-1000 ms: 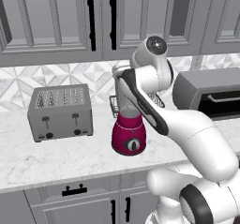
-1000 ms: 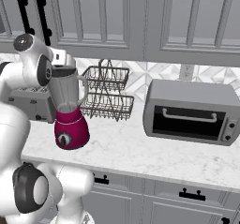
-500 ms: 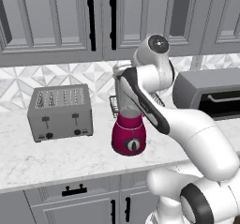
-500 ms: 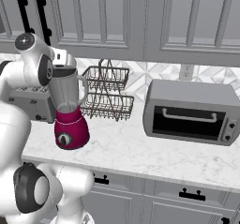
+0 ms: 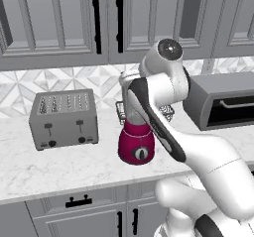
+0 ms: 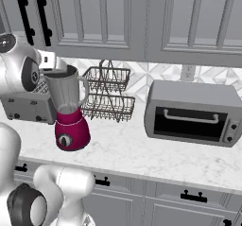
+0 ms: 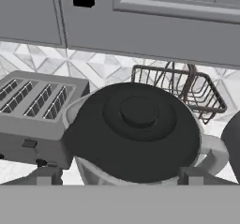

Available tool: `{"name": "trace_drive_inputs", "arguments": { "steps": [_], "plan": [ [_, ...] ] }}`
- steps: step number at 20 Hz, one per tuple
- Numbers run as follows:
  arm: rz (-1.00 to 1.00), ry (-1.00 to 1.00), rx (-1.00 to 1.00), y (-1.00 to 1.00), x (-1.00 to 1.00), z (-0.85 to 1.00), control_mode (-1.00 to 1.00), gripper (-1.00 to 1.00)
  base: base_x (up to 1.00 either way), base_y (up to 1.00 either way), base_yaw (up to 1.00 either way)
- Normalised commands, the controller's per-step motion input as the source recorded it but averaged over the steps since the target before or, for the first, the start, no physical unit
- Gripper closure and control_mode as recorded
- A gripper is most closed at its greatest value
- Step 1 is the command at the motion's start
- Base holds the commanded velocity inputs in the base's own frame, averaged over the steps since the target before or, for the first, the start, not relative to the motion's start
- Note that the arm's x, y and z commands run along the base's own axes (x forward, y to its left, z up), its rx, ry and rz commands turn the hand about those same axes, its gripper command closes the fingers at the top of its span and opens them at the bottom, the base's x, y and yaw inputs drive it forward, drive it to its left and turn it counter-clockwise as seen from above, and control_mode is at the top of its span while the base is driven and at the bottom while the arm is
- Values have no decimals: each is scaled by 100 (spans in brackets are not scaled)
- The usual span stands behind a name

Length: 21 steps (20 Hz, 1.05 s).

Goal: Close the lid blender by securely placing the lid on top.

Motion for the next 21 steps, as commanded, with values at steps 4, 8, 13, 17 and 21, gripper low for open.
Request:
{"name": "trace_drive_inputs", "arguments": {
  "steps": [4,8,13,17,21],
  "plan": [
    [0,-2,-5,44,-100,-18,-100,-100,0,0,0],
    [0,6,-12,50,-100,-71,-100,-100,0,0,0],
    [0,19,-17,54,-98,-99,-100,-100,0,0,0],
    [0,23,-7,37,-32,-59,-100,-100,0,0,0],
    [0,3,2,4,0,-2,-100,-100,0,0,0]
  ]
}}
